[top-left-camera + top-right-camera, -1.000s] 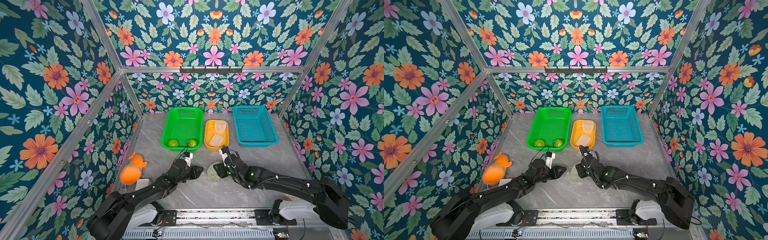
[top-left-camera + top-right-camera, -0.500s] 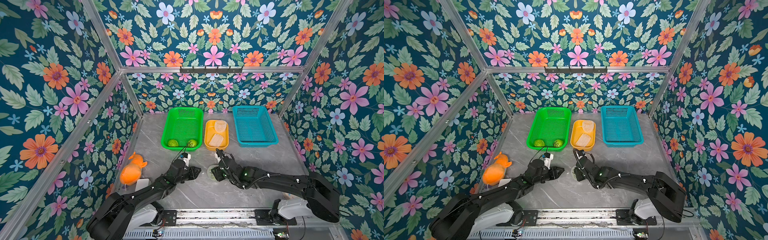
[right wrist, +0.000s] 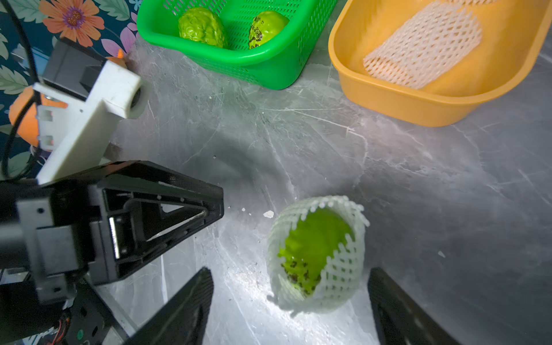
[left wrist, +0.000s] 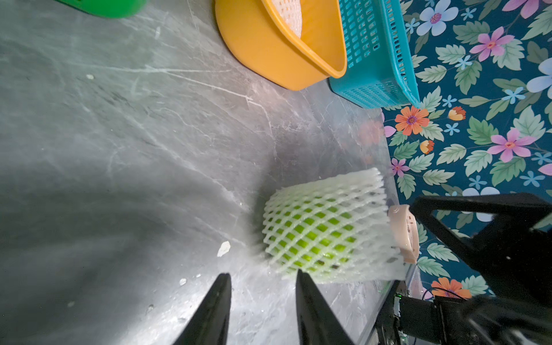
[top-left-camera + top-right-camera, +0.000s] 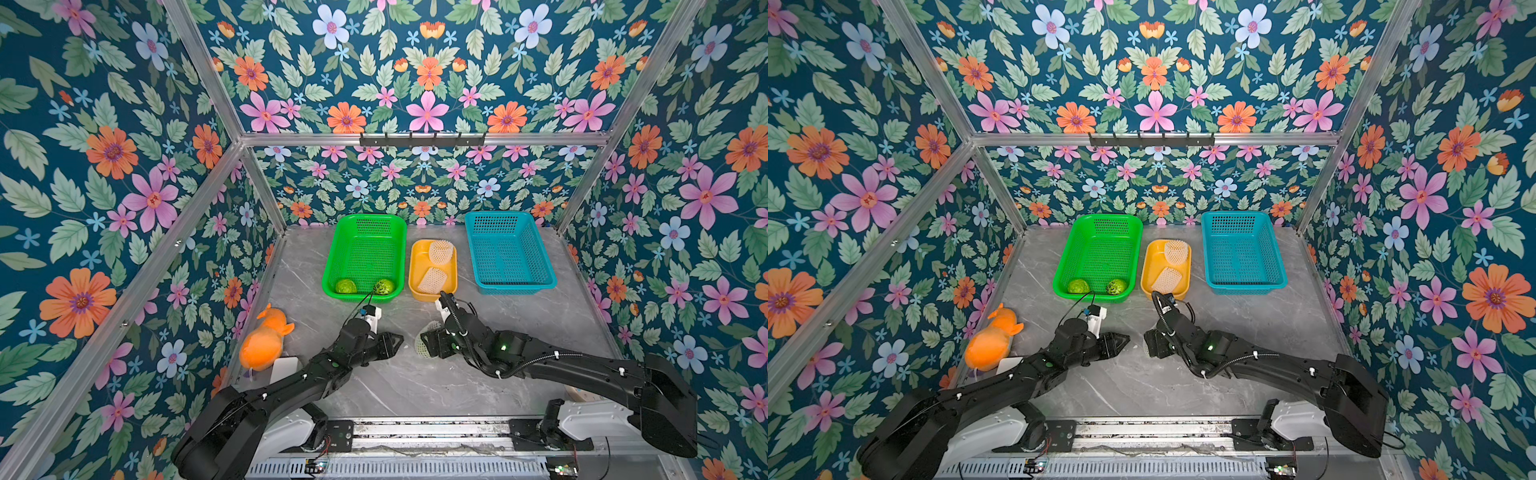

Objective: Sleeve custard apples in foam nets
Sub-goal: Put on the foam net on the custard apple, then move the custard apple to the center of the board.

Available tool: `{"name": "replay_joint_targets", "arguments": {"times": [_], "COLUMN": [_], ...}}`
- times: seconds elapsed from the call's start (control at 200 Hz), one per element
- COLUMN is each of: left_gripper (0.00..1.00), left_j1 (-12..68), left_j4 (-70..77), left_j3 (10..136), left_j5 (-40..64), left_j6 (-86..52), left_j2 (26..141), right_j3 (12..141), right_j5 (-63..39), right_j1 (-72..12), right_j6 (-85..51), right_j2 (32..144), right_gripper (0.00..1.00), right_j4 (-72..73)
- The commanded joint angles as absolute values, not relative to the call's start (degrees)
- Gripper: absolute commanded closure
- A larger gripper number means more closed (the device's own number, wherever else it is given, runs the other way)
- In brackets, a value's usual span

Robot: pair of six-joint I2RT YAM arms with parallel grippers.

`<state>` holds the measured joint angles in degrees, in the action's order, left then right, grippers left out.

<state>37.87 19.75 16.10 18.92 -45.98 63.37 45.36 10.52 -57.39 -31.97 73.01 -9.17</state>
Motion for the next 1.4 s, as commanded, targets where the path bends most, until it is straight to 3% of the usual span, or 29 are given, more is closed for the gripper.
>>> {"name": "replay_joint_targets", "arguments": {"times": [0.0, 0.275, 0.52, 0.67, 0.76, 1.395], "left_gripper": [0.56, 0.63, 0.65, 0.65, 0.65, 0.64], "left_j1": [37.71, 37.88, 37.54, 37.26, 37.1, 36.91], "left_j4": [22.06, 24.89, 18.58, 18.06, 18.1, 19.28], "left_j3": [16.43, 18.5, 19.27, 19.68, 19.51, 19.05], "left_j5": [19.77, 25.77, 17.85, 15.38, 14.41, 15.56], "left_j6": [-47.14, -47.29, -44.77, -45.1, -45.39, -44.08], "left_j2": [64.16, 68.76, 65.41, 64.96, 64.15, 63.81], "right_j3": [45.77, 42.49, 36.93, 38.35, 39.47, 49.09], "right_j5": [11.22, 0.91, -1.71, 0.74, 1.93, 3.73], "right_j1": [-56.51, -55.33, -57.56, -57.51, -57.48, -53.05], "right_j6": [-33.89, -31.69, -34.18, -34.85, -34.21, -28.72], "right_j2": [71.46, 67.07, 65.4, 70.45, 73.29, 86.53], "right_gripper": [0.21, 0.45, 0.51, 0.73, 0.79, 0.8], "right_j4": [-11.57, -12.92, -11.08, -7.12, -5.49, -2.98]}}
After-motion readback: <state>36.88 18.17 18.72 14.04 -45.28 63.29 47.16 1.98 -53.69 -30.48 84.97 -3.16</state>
